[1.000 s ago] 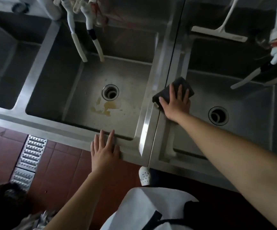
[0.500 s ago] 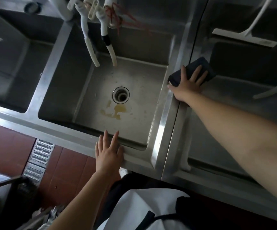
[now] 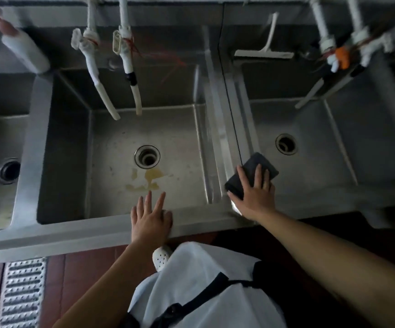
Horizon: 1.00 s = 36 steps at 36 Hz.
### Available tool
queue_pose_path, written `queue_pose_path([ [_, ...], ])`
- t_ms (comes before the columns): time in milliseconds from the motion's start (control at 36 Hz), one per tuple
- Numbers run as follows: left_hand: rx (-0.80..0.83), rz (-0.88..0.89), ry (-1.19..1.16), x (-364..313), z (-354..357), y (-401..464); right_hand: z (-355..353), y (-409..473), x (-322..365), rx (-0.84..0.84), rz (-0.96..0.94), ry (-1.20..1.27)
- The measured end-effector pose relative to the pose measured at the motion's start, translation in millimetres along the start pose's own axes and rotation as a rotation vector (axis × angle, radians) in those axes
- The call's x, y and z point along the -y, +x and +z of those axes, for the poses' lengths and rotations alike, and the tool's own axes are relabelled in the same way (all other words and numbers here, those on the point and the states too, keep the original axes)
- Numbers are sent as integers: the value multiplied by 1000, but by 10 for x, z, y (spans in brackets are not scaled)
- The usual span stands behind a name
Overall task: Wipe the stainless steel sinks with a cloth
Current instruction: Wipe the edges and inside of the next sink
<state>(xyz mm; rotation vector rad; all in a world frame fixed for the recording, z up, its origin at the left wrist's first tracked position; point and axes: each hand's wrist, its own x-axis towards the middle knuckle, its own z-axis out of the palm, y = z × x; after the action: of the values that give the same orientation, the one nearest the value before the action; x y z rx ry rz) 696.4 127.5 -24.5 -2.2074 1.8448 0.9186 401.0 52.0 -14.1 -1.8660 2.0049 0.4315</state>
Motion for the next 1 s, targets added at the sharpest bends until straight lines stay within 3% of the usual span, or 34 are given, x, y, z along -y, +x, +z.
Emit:
queue_pose_path([
  [222, 37, 147, 21, 133, 1, -50, 314, -804, 25, 28, 51, -54],
  [389, 16, 71, -83, 102, -123, -48, 295, -1113, 173, 160, 3, 103],
  [528, 50, 148, -178, -102, -435, 0, -171, -1187, 458, 208, -26, 624],
  [611, 202, 373, -171, -280, -728, -50, -549, -1191, 551, 349, -28, 1065],
  [722, 209, 653, -59, -559, -1125, -140, -880, -1095, 561, 574, -170, 1353],
  [806, 329, 580, -302, -717, -1344, -162, -959, -931, 539, 525, -201, 1528],
  [889, 324, 457, -434, -819, -1413, -170, -955, -704, 461, 441, -129, 1606],
  [1000, 275, 324, -451, -917, -1333, -85, -944, -464, 365, 339, -242, 1367],
])
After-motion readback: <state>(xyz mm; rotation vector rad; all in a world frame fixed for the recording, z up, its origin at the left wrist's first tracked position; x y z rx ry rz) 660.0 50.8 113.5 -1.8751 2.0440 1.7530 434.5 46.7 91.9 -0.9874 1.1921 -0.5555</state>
